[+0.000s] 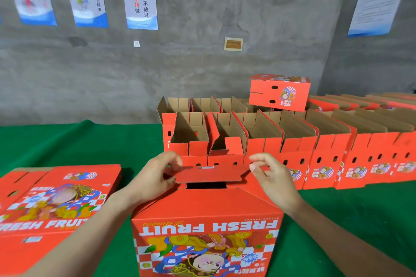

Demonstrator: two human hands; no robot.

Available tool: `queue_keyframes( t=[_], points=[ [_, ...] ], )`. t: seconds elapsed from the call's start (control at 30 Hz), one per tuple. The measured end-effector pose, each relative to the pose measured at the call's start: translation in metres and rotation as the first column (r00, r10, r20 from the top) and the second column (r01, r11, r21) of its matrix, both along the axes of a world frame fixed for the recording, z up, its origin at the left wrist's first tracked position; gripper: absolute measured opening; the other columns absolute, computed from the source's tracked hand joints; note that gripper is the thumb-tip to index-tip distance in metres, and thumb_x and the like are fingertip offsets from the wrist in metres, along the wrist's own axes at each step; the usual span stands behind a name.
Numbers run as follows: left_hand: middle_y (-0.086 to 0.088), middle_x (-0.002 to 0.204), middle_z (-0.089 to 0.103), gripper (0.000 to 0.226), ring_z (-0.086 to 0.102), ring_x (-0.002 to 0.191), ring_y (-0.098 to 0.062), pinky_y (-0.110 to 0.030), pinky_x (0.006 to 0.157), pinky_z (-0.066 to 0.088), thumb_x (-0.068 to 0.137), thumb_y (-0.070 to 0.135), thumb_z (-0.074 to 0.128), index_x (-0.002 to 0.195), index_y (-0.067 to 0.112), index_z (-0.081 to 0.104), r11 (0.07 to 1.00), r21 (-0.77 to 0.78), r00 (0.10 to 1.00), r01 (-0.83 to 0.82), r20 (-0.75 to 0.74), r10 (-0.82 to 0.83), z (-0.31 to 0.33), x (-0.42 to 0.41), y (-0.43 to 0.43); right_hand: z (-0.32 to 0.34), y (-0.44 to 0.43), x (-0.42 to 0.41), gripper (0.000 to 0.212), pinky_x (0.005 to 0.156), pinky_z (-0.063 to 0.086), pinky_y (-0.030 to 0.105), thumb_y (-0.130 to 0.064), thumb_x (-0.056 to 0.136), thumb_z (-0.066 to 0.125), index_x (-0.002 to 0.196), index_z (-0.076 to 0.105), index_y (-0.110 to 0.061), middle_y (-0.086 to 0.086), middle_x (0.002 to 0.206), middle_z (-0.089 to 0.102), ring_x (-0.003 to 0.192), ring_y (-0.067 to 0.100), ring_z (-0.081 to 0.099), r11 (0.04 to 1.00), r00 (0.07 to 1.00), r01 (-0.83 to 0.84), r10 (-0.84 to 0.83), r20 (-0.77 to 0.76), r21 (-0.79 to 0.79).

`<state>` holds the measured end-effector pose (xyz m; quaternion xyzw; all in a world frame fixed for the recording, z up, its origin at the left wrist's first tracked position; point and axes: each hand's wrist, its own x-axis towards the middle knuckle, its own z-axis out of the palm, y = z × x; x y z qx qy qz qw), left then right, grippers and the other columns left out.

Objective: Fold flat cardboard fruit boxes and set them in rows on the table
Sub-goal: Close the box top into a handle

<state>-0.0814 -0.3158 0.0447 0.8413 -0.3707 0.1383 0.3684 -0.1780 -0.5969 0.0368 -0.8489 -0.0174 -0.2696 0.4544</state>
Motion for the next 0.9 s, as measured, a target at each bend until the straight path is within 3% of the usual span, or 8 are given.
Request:
queue_keyframes(
  t=[0.1,0.17,0.2,0.27,0.33,0.43,0.73,0.9],
  points=[
    [0.004,0.088,0.058,0.025,0.055,0.085,-0.004,-0.017,0.082,0.038,0.067,0.007,0.054,0.073,0.03,0.063,0.998,0.04,0.984,0.056,-0.173,-0.048,0.011,-0.009,0.001,0.003,-0.002,0.008,0.031,0.1,0.027,0.02,-0.028,0.099,0.046,0.129,0.054,-0.028,-0.016,0.129,0.051,0.123,-0.001,0.04,0.997,0.989,-0.03,0.018,-0.146,-0.078],
    [0.002,0.097,0.058,0.012,0.054,0.097,-0.009,-0.03,0.097,0.035,0.071,0.023,0.055,0.073,0.027,0.066,0.996,0.065,0.955,0.056,-0.296,-0.035,0.016,-0.007,0.001,0.007,-0.004,0.013,0.036,0.102,0.026,0.023,-0.035,0.099,0.047,0.133,0.053,-0.027,-0.013,0.136,0.048,0.13,0.003,0.038,0.992,0.934,-0.118,0.098,-0.343,-0.036],
    [0.003,0.104,0.057,0.005,0.052,0.104,-0.011,-0.037,0.104,0.03,0.077,0.033,0.062,0.078,0.028,0.064,0.986,0.163,0.956,0.022,-0.291,0.026,0.016,-0.004,0.001,0.009,-0.005,0.015,0.04,0.102,0.027,0.024,-0.039,0.096,0.051,0.134,0.052,-0.028,-0.012,0.137,0.047,0.131,0.006,0.038,0.989,0.909,-0.136,0.102,-0.404,-0.056],
    [0.004,0.113,0.055,0.03,0.051,0.107,-0.012,-0.038,0.104,0.033,0.078,0.045,0.072,0.096,0.029,0.054,0.931,0.364,0.944,-0.034,-0.295,0.15,0.015,-0.002,0.0,0.013,-0.004,0.019,0.048,0.101,0.029,0.025,-0.042,0.089,0.061,0.134,0.051,-0.029,-0.012,0.137,0.044,0.129,0.008,0.039,0.973,0.881,-0.145,0.046,-0.471,-0.177],
    [0.0,0.12,0.053,0.059,0.052,0.107,-0.016,-0.03,0.097,0.041,0.074,0.045,0.076,0.119,0.027,0.042,0.92,0.389,0.909,-0.057,-0.361,0.209,0.017,-0.003,-0.004,0.015,-0.001,0.022,0.052,0.099,0.033,0.025,-0.04,0.086,0.065,0.134,0.048,-0.029,-0.009,0.134,0.042,0.125,0.01,0.041,0.956,0.868,-0.142,-0.005,-0.497,-0.256],
    [-0.003,0.133,0.043,0.089,0.041,0.126,-0.022,-0.034,0.108,0.034,0.072,0.048,0.076,0.144,0.029,0.027,0.893,0.44,0.911,-0.097,-0.322,0.258,0.014,-0.001,-0.009,0.014,0.004,0.023,0.054,0.098,0.036,0.027,-0.039,0.086,0.065,0.135,0.045,-0.028,-0.005,0.131,0.042,0.123,0.014,0.043,0.94,0.866,-0.132,-0.046,-0.499,-0.315],
    [0.001,0.105,0.038,0.081,0.04,0.118,-0.026,-0.043,0.103,0.039,0.066,0.055,0.074,0.136,0.037,0.037,0.796,0.572,0.914,-0.197,-0.185,0.36,0.011,-0.006,-0.02,0.009,0.013,0.02,0.055,0.102,0.038,0.038,-0.039,0.088,0.062,0.135,0.036,-0.027,0.0,0.132,0.041,0.123,0.023,0.041,0.86,0.874,-0.094,-0.17,-0.455,-0.502],
    [-0.001,0.107,0.04,0.08,0.04,0.116,-0.026,-0.047,0.097,0.043,0.065,0.058,0.074,0.132,0.038,0.035,0.768,0.583,0.901,-0.265,-0.133,0.412,0.007,-0.012,-0.024,0.008,0.016,0.019,0.056,0.098,0.04,0.038,-0.04,0.088,0.061,0.135,0.033,-0.028,0.0,0.133,0.04,0.122,0.024,0.041,0.837,0.876,-0.086,-0.195,-0.441,-0.541]
  ],
)
